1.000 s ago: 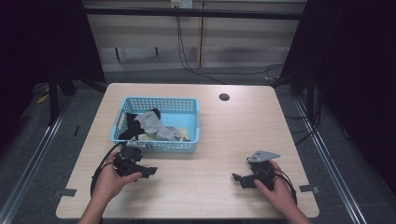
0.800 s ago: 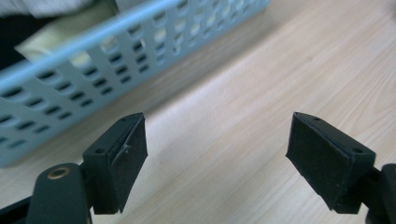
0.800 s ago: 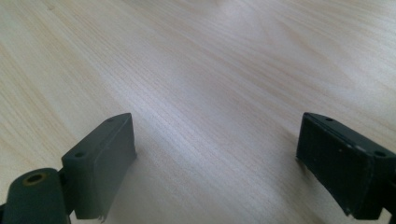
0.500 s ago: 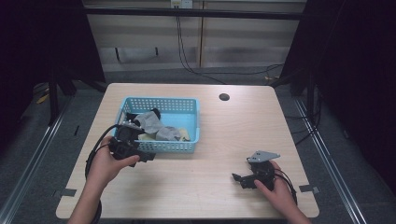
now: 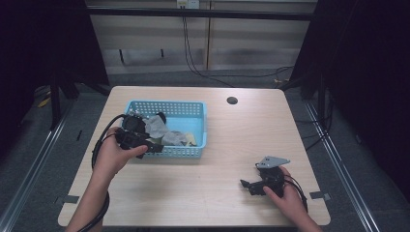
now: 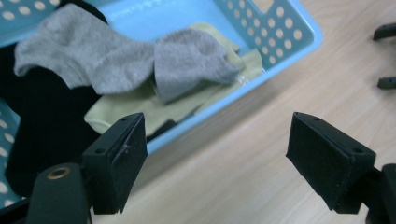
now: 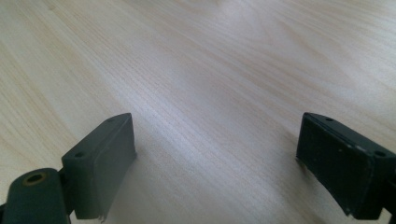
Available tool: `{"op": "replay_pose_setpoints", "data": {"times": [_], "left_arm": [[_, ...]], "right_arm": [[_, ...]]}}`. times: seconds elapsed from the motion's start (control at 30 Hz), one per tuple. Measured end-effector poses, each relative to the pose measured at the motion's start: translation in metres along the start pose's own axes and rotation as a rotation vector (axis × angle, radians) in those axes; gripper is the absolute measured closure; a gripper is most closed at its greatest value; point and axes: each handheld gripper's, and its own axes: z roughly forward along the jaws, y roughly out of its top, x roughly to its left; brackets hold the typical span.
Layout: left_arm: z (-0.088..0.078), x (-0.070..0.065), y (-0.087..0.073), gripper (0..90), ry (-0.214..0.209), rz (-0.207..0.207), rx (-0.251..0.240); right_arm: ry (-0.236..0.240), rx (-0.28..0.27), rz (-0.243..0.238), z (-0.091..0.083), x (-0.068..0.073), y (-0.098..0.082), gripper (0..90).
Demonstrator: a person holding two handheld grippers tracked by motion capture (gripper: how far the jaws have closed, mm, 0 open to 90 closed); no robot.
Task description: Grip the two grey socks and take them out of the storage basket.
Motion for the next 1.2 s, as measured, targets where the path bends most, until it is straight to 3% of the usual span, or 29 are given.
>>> {"op": "replay_pose_setpoints", "data": {"times": [0.1,0.37,0.57,0.77,1.07,1.2], "left_arm": [[0.003,0.007,0.008,20.3,0.034,-0.019,-0.009],[0.015,0.015,0.023,20.4,0.031,-0.029,-0.02],[0.035,0.022,0.031,20.5,0.048,-0.041,0.01],[0.045,0.027,0.036,21.1,0.05,-0.053,0.026],[0.067,0.036,0.042,22.8,0.047,-0.09,0.117],[0.078,0.035,0.044,23.9,0.039,-0.085,0.158]], "right_arm": [[0.0,0.0,0.0,0.0,0.0,0.0,11.0],[0.0,0.0,0.0,0.0,0.0,0.0,10.9],[0.0,0.0,0.0,0.0,0.0,0.0,10.9],[0.0,0.0,0.0,0.0,0.0,0.0,10.9],[0.0,0.0,0.0,0.0,0.0,0.0,11.0],[0.002,0.0,0.0,0.0,0.0,0.0,10.9]]}}
